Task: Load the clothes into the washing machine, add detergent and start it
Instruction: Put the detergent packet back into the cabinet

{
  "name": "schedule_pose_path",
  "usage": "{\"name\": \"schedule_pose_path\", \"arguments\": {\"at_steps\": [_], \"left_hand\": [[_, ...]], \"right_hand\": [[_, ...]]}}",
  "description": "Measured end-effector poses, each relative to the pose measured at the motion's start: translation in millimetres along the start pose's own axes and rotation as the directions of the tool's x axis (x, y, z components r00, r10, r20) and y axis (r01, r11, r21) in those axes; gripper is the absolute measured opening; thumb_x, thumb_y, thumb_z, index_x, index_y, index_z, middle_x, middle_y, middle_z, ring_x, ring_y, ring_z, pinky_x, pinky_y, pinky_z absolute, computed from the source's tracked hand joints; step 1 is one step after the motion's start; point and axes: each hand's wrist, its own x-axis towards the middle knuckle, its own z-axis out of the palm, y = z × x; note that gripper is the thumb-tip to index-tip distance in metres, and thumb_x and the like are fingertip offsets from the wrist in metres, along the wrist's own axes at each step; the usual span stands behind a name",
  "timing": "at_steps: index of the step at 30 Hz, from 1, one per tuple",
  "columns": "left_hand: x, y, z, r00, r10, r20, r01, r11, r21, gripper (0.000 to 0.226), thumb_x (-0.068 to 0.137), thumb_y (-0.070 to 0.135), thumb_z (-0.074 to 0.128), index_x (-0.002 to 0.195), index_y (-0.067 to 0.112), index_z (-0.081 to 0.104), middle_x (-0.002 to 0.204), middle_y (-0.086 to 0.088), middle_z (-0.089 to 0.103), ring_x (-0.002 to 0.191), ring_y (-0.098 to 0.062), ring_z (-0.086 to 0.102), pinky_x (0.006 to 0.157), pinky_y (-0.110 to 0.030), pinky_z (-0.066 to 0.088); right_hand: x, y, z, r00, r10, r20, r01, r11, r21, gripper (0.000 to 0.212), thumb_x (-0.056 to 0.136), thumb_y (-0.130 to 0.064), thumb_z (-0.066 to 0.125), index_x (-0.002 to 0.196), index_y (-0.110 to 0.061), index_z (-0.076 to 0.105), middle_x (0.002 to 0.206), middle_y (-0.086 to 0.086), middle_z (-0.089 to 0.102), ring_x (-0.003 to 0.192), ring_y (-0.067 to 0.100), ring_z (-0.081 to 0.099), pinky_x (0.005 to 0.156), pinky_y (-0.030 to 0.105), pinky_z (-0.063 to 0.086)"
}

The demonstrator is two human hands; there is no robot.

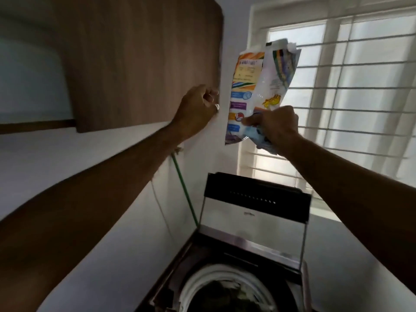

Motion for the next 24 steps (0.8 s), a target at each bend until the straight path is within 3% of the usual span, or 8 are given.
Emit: {"name": "schedule_pose_path", "arguments": {"at_steps": [3,7,9,12,15,19,22,24], "left_hand": [[-1,-18,-37,0.991,-0.041,-0.13,0.042,0.999,0.002,0.027,0.084,0.013,0.064,0.11,0.017,0.066,0.102,-0.005,0.063,0.086,-0.012,0.057,0.082,-0.027,0.051],[-6,-45,-87,0.97,-0.052,-0.238,0.084,0.989,0.124,0.022,0.088,0.011,0.061,0.109,0.017,0.064,0.108,-0.002,0.059,0.09,-0.008,0.056,0.07,-0.009,0.043],[-3,-58,-115,0.956,-0.09,-0.28,0.139,0.977,0.162,0.018,0.092,0.015,0.059,0.11,0.017,0.063,0.11,-0.001,0.061,0.091,-0.01,0.057,0.064,-0.009,0.041],[1,-75,-156,0.914,-0.136,-0.382,0.224,0.955,0.196,0.018,0.096,0.024,0.055,0.108,0.014,0.064,0.102,-0.003,0.064,0.086,-0.014,0.06,0.07,-0.024,0.053],[-5,-88,-191,0.882,-0.128,-0.454,0.254,0.94,0.229,0.018,0.099,0.027,0.054,0.106,0.013,0.062,0.103,-0.002,0.059,0.088,-0.012,0.06,0.066,-0.02,0.05],[-15,-101,-231,0.84,-0.084,-0.536,0.29,0.905,0.312,0.018,0.098,0.025,0.057,0.109,0.012,0.062,0.111,-0.002,0.057,0.094,-0.012,0.058,0.062,-0.011,0.044],[-22,-106,-260,0.826,-0.075,-0.559,0.318,0.88,0.352,0.021,0.095,0.018,0.059,0.114,0.012,0.063,0.116,-0.005,0.056,0.101,-0.014,0.057,0.062,-0.009,0.041],[-25,-109,-277,0.812,-0.068,-0.58,0.34,0.862,0.376,0.021,0.095,0.019,0.06,0.116,0.014,0.062,0.119,-0.007,0.057,0.107,-0.018,0.059,0.071,-0.017,0.05]], "right_hand": [[0,-25,41,1.0,-0.023,0.021,0.021,0.995,0.095,0.044,0.05,-0.031,0.095,0.087,-0.016,0.075,0.086,-0.004,0.075,0.071,0.008,0.072,0.062,0.025,0.06],[-11,-52,103,0.989,-0.075,0.131,0.048,0.978,0.201,0.06,0.04,-0.034,0.095,0.094,-0.02,0.073,0.084,-0.006,0.076,0.068,0.014,0.074,0.058,0.041,0.062],[-16,-66,132,0.982,-0.102,0.16,0.059,0.965,0.255,0.056,0.043,-0.032,0.095,0.092,-0.023,0.069,0.082,-0.009,0.075,0.067,0.01,0.073,0.058,0.037,0.062],[-27,-88,167,0.966,-0.169,0.198,0.109,0.952,0.285,0.041,0.057,-0.025,0.094,0.078,-0.027,0.059,0.081,-0.012,0.07,0.064,0.0,0.066,0.052,0.021,0.053],[-37,-109,202,0.943,-0.211,0.259,0.131,0.947,0.293,0.044,0.061,-0.033,0.093,0.095,-0.023,0.067,0.093,-0.009,0.071,0.063,-0.001,0.065,0.047,0.014,0.049],[-52,-137,241,0.915,-0.258,0.311,0.139,0.924,0.356,0.051,0.065,-0.036,0.091,0.107,-0.018,0.067,0.105,-0.005,0.073,0.079,0.009,0.072,0.064,0.027,0.061],[-65,-156,266,0.884,-0.293,0.364,0.121,0.896,0.428,0.051,0.07,-0.034,0.088,0.112,-0.019,0.064,0.108,-0.005,0.072,0.084,0.011,0.071,0.065,0.025,0.059],[-74,-168,280,0.861,-0.31,0.403,0.102,0.882,0.46,0.051,0.072,-0.034,0.087,0.114,-0.02,0.062,0.108,-0.006,0.07,0.086,0.012,0.071,0.064,0.024,0.057]]}}
